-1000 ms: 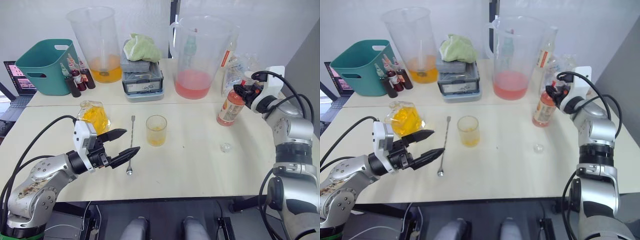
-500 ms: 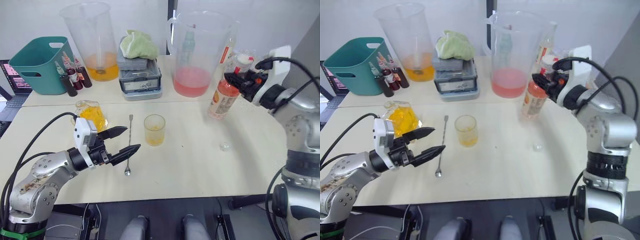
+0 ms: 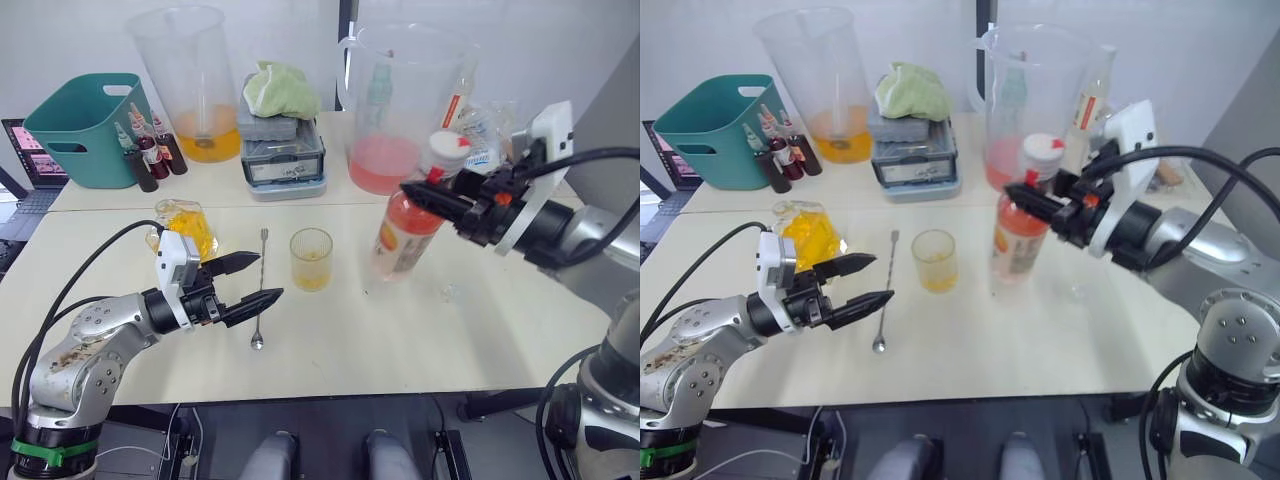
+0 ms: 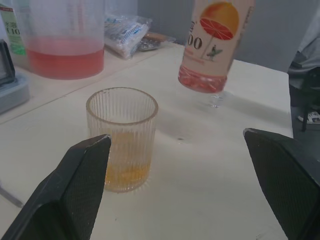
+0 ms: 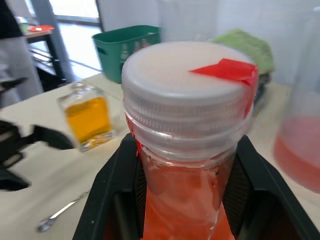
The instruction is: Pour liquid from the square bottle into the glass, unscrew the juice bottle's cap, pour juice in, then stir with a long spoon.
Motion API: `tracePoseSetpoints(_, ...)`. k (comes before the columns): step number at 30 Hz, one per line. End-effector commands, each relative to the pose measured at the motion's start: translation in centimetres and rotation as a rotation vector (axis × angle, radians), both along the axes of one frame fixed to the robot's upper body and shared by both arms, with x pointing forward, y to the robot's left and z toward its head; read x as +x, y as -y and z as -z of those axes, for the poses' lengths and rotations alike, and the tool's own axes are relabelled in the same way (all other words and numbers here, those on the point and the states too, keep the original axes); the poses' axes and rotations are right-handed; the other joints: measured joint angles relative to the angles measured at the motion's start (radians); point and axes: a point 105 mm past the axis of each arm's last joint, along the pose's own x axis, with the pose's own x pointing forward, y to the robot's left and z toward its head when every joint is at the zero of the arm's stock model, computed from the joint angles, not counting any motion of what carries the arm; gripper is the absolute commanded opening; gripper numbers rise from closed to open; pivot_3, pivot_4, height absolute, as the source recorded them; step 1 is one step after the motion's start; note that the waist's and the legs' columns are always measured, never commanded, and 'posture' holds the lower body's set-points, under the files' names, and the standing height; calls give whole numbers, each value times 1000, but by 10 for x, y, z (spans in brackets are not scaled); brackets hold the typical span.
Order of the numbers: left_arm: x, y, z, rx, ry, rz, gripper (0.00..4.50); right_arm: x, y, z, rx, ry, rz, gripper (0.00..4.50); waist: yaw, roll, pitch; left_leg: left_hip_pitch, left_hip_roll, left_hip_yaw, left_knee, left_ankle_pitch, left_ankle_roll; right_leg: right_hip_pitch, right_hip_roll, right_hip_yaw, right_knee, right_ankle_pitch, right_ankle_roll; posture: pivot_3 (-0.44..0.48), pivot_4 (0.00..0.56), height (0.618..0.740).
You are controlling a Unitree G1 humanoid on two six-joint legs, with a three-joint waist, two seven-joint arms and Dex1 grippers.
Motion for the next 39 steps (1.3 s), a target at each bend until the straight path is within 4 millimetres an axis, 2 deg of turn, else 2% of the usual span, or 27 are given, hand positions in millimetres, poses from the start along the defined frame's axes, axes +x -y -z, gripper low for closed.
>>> tracePoseSetpoints(1, 0, 0, -6, 17, 33, 25, 4500, -13, -9, -6, 6, 65, -16, 1420, 1, 0, 0, 0, 0, 0, 0, 0, 0, 0, 0, 0, 0, 0, 0, 0, 150, 740)
tracePoseSetpoints(5, 3, 2, -7, 24, 36, 43, 4500, -17, -26, 16, -34, 33, -37, 1420, 1, 0, 0, 1, 0, 0, 0, 0, 0, 1, 0, 0, 0, 0, 0, 0, 150, 740)
tracePoseSetpoints(12, 4, 3, -8, 32, 36, 61, 4500, -22, -42, 50, -79, 8, -69, 1420, 1, 0, 0, 1, 0, 0, 1, 0, 0, 1, 0, 0, 1, 0, 0, 0, 150, 740)
tracePoseSetpoints(21, 3, 3, -8, 43, 36, 69, 4500, -16, -45, 64, -75, 59, -60, 1420, 1, 0, 0, 1, 0, 0, 1, 0, 0, 1, 0, 0, 1, 0, 0, 0, 150, 740)
tracePoseSetpoints(30, 1, 5, -9, 45, 38, 74, 4500, -10, -41, 88, -96, 1, -42, 1420, 1, 0, 0, 3, 0, 0, 1, 0, 0, 2, 0, 0, 1, 0, 0, 0, 150, 740)
tracePoseSetpoints(39, 0, 7, -10, 39, 42, 85, 4500, -11, -43, 93, -82, -28, -61, 1420, 1, -1, -1, 5, 0, 0, 1, 0, 0, 3, 1, 0, 1, 0, 0, 0, 150, 740)
